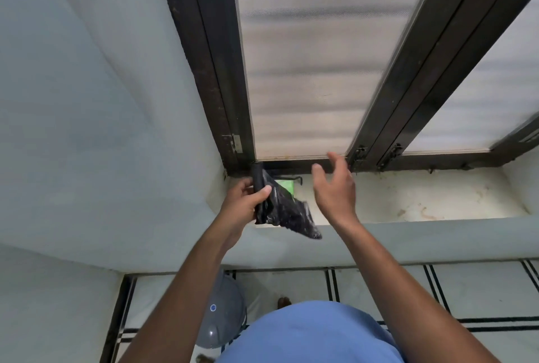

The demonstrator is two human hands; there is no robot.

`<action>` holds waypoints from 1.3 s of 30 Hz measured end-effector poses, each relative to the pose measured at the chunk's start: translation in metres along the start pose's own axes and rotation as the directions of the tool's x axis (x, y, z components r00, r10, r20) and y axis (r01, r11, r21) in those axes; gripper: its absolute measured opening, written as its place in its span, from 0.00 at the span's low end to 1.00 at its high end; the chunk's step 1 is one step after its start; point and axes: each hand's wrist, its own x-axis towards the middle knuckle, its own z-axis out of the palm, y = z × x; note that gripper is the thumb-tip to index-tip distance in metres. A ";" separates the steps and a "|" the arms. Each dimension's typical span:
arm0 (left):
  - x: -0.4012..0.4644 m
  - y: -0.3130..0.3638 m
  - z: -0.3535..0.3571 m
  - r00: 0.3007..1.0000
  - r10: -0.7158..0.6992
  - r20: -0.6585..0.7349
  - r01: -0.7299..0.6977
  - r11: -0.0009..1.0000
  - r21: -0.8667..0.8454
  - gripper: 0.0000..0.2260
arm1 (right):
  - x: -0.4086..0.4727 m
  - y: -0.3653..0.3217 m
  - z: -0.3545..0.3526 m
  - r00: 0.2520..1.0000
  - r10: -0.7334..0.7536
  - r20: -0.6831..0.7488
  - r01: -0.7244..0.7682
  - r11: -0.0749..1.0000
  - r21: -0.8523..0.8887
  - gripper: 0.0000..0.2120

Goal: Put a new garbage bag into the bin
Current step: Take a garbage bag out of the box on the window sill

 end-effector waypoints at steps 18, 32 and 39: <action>-0.017 0.004 0.010 1.000 0.004 0.017 -0.001 0.983 -0.181 0.17 | 0.018 -0.023 -0.012 0.820 -0.139 0.555 0.189 0.981 -0.035 0.27; -0.020 0.008 -0.006 1.000 0.015 0.000 -0.015 0.984 -0.175 0.14 | 0.020 -0.024 -0.024 0.913 -0.066 0.404 0.190 0.943 -0.273 0.56; -0.020 0.010 -0.008 0.996 0.083 -0.038 -0.086 0.992 -0.093 0.21 | 0.018 -0.026 -0.028 0.930 -0.117 0.349 0.272 0.858 -0.435 0.51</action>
